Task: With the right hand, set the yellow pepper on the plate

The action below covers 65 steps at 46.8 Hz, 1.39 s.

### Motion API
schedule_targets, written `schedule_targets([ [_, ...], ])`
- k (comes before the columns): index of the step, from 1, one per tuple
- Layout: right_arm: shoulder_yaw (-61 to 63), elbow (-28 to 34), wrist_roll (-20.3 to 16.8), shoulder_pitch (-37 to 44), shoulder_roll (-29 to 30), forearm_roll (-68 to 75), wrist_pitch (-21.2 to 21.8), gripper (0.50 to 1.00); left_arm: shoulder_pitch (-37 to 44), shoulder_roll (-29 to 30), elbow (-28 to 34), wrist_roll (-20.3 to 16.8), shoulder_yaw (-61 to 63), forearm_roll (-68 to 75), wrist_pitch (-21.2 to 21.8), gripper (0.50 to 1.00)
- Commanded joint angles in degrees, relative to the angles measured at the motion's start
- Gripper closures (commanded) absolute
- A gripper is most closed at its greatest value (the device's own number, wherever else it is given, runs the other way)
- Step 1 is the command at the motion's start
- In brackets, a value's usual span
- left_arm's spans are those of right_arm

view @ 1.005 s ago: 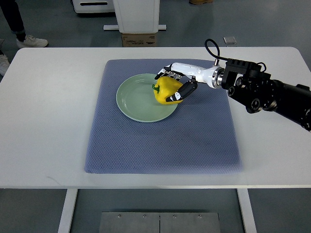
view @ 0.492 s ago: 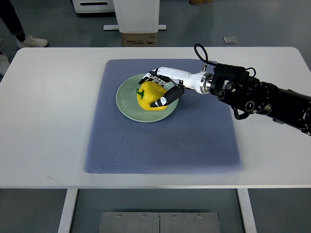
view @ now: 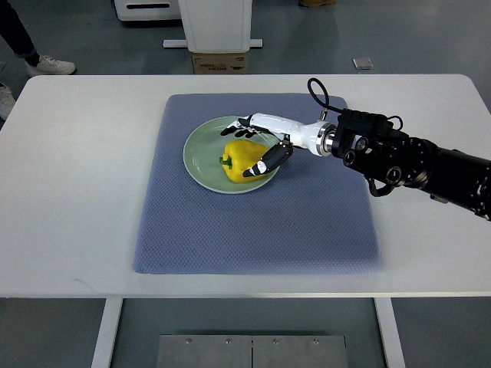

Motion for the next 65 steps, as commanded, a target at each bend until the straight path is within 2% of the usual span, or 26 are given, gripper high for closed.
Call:
schedule_targets([
  [1,0.2,0.0,0.0,0.1,0.0,0.0,-0.1,0.5,0.0,0.0,0.0,0.0,0.0,0.0,0.0,0.5],
  [15,12.3,-0.6,0.1,-0.3,0.0,0.3,-0.1,0.5,0.0,0.0,0.0,0.0,0.0,0.0,0.0,0.5],
  [34,35.7,-0.4,-0.1,-7.6,0.0,0.7,0.2,0.5,0.0,0.0,-0.1,0.0,0.0,0.0,0.0,0.5],
  [38,41.4,-0.1,-0.5,-9.7,0.0,1.5,1.5,0.5,0.0,0.0,-0.1,0.0,0.0,0.0,0.0,0.5],
  [43,44.7,-0.3,-5.0,-10.5,0.0,3.1,4.7,0.5,0.0,0.0,0.0,0.0,0.0,0.0,0.0,0.5],
  [47,47.3,-0.3,-9.0,-11.6,0.0,7.5,5.0,0.5,0.0,0.0,0.0,0.0,0.0,0.0,0.0,0.5],
  [51,49.1,-0.5,-11.3,-12.6,0.0,12.5,5.1,0.5,0.0,0.0,0.0,0.0,0.0,0.0,0.0,0.5],
  [57,50.8,-0.8,-13.4,-14.0,0.0,19.3,4.8,0.5,0.0,0.0,0.0,0.0,0.0,0.0,0.0,0.5],
  [65,55.0,-0.7,-13.5,-17.3,0.0,28.4,4.6,0.5,0.0,0.0,0.0,0.0,0.0,0.0,0.0,0.5],
])
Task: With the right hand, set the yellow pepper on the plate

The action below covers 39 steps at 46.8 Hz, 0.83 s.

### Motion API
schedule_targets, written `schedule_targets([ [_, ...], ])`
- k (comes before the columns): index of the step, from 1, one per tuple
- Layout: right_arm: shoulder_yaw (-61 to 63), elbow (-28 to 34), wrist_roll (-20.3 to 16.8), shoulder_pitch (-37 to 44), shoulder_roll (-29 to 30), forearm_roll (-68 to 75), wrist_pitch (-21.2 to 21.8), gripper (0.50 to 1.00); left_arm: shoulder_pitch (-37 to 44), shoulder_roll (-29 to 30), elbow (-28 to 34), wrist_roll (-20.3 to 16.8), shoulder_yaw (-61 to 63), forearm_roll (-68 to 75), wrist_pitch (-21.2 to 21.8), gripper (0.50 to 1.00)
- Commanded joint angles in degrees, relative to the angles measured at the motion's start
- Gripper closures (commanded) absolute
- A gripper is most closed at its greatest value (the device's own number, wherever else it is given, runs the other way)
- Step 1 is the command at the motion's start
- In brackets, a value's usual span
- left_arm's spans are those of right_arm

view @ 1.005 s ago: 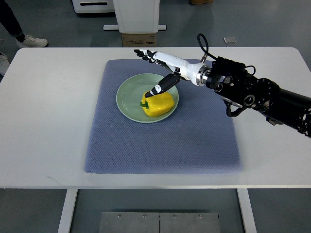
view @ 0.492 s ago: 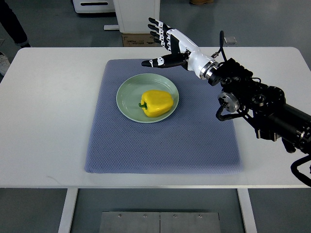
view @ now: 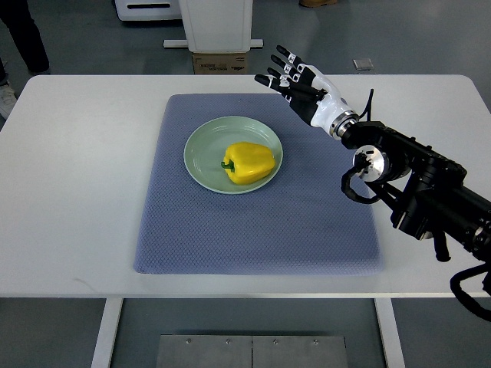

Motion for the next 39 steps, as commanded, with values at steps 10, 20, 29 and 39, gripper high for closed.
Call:
schedule_targets([
  [10,8.1,0.0,0.0,-5.6,-3.1,4.7,0.0,0.5,0.0,0.0,0.0,0.0,0.0,0.0,0.1,0.5],
  [20,10.4,-1.0,0.4,-8.8,-8.9,4.7,1.2,0.5,0.0,0.0,0.0,0.0,0.0,0.0,0.1,0.5],
  [29,11.8,-1.2,0.4,-12.0,-12.3,4.7,2.6,0.5,0.0,0.0,0.0,0.0,0.0,0.0,0.0,0.5],
  [39,11.9,-2.8,0.6,-12.8,-12.6,4.7,2.7,0.5,0.0,0.0,-0.1,0.0,0.0,0.0,0.0,0.5],
])
